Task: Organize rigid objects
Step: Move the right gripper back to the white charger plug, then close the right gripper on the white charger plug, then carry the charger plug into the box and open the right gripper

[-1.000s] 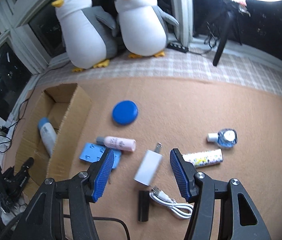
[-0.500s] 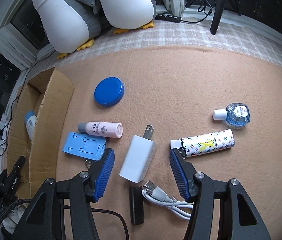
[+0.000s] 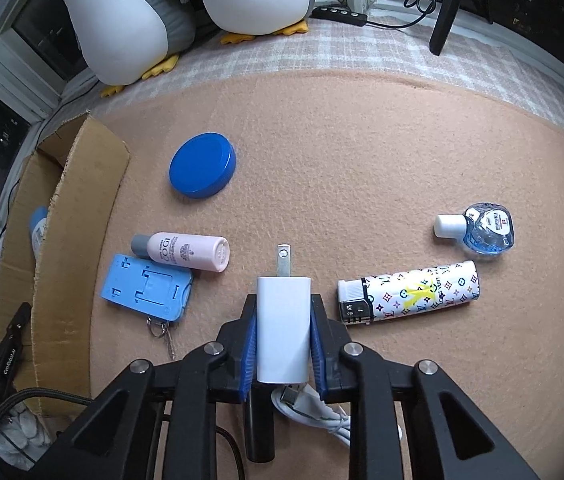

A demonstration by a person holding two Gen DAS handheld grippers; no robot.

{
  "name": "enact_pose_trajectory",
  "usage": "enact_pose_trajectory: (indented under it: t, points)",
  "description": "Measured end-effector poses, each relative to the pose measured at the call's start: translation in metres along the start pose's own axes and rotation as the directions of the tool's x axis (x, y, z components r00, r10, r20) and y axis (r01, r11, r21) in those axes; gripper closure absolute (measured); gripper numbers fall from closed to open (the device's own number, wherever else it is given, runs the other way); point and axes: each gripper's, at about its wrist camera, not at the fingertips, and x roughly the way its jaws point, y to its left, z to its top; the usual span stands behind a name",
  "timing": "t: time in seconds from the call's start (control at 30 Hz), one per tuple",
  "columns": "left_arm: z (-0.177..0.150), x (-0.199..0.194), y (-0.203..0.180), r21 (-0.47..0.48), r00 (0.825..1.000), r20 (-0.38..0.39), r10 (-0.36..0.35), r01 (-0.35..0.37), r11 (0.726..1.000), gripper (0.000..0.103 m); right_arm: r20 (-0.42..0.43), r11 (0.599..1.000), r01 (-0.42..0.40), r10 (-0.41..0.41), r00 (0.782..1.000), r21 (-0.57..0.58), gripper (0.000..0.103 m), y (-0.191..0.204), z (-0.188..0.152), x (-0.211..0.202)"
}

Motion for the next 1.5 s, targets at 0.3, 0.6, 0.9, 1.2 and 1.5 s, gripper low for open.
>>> enact_pose_trajectory:
  t: [0.3,0.6,0.9,1.2,1.5]
  points:
    - [0.000,0.000,0.000,0.000,1.000,0.000,0.000,0.000,1.000,0.081,0.020,1.000,0.007,-0.007,1.000,-0.008,0.082,-0.001,-0.005,-0.004]
    - [0.000,0.000,0.000,0.000,1.000,0.000,0.000,0.000,1.000,0.081,0.100,0.999,0.022,-0.018,0.995,-0.039,0.082,0.009,-0.006,-0.033]
    - [0.000,0.000,0.000,0.000,1.000,0.000,0.000,0.000,1.000,0.081,0.185,0.990,-0.011,0.038,0.982,-0.144,0.082,0.062,0.012,-0.063]
    - [-0.001,0.000,0.000,-0.001,1.000,0.001,-0.001,0.001,1.000,0.081,0.212,0.963,-0.048,0.107,0.972,-0.264,0.082,0.126,0.020,-0.063]
    - [-0.001,0.000,0.000,-0.001,1.000,0.001,0.000,0.000,1.000,0.081,0.199,0.926,-0.057,0.140,0.970,-0.373,0.082,0.178,0.026,-0.045]
